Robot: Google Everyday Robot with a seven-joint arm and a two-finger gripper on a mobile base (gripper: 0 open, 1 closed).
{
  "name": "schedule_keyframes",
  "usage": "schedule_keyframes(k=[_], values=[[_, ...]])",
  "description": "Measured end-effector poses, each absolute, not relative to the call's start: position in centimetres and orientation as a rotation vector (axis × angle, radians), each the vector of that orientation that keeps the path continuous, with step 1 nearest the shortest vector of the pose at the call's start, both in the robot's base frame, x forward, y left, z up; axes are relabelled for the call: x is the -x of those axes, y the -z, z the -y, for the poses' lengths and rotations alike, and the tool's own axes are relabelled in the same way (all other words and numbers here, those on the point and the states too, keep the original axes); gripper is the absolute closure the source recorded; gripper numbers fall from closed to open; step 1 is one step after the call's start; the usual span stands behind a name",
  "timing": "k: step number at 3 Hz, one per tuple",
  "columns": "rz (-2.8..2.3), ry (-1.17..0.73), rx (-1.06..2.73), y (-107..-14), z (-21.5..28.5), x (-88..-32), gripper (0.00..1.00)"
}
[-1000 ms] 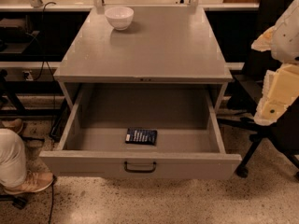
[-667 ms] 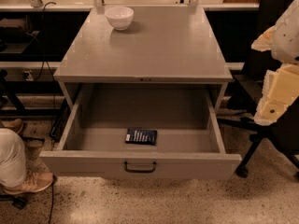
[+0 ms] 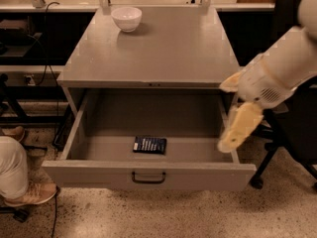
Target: Pick rxbar blueberry from top drawer and place on counter
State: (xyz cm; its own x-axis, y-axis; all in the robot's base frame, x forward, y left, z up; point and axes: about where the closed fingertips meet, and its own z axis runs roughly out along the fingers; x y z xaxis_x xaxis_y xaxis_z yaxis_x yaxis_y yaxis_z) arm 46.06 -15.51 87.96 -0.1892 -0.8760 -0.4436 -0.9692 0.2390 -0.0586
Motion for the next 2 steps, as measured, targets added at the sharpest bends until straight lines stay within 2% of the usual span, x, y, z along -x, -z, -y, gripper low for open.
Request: schedule_keyframes(k=[1, 2], values=[[-2.07, -0.515, 1.558, -84.38, 11.31, -47.77, 0.0], [-2.05, -0.513, 1.525, -84.65, 10.65, -48.57, 0.0]])
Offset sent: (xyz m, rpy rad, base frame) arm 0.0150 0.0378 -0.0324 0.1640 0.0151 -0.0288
